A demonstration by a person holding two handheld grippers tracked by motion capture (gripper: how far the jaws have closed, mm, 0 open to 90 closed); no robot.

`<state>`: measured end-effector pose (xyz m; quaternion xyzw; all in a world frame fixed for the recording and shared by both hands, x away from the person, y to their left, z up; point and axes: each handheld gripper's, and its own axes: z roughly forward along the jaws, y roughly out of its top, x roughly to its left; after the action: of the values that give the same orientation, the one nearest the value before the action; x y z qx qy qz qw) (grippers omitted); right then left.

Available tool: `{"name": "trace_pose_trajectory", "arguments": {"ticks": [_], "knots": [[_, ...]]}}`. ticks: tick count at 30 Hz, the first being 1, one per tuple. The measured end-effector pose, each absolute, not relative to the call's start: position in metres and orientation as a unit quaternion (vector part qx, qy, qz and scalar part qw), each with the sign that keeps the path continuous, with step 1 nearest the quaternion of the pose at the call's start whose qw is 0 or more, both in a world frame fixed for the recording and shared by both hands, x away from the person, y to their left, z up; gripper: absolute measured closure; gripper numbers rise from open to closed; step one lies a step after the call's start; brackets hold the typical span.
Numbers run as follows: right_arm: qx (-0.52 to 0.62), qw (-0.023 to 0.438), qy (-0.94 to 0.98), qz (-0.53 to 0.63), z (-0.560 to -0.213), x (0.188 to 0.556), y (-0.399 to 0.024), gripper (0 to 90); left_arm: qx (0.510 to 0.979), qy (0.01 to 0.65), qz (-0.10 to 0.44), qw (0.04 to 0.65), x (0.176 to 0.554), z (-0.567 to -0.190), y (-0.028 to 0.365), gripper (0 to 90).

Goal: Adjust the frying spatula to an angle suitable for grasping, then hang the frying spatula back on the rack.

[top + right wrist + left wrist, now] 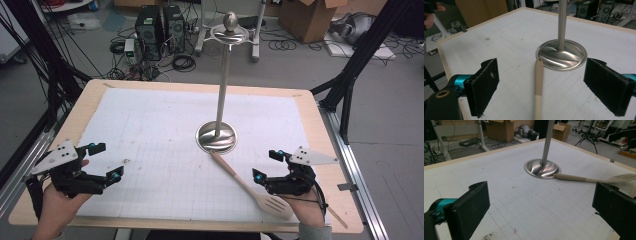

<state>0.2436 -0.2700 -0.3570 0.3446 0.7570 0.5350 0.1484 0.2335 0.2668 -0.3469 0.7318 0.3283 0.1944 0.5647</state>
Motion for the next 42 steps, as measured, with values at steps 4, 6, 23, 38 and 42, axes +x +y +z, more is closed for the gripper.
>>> {"name": "trace_pose_trajectory", "arguments": {"ticks": [4,6,23,38,42], "knots": [[0.346,0.154,0.759,0.529,-0.359,0.243,-0.272,12.0,0.734,0.326,0.19,0.564,0.235,-0.348,0.264,1.8],[0.344,0.152,0.761,0.528,-0.361,0.244,-0.272,12.0,0.733,0.326,0.19,0.566,0.235,-0.348,0.264,1.8],[0.349,0.142,0.779,0.501,-0.384,0.259,-0.259,12.0,0.736,0.325,0.189,0.563,0.235,-0.35,0.263,1.8],[0.357,0.132,0.784,0.491,-0.393,0.266,-0.256,12.0,0.737,0.33,0.187,0.56,0.234,-0.352,0.264,1.8],[0.356,0.134,0.785,0.489,-0.394,0.269,-0.253,12.1,0.737,0.334,0.188,0.557,0.232,-0.353,0.266,1.8]]}}
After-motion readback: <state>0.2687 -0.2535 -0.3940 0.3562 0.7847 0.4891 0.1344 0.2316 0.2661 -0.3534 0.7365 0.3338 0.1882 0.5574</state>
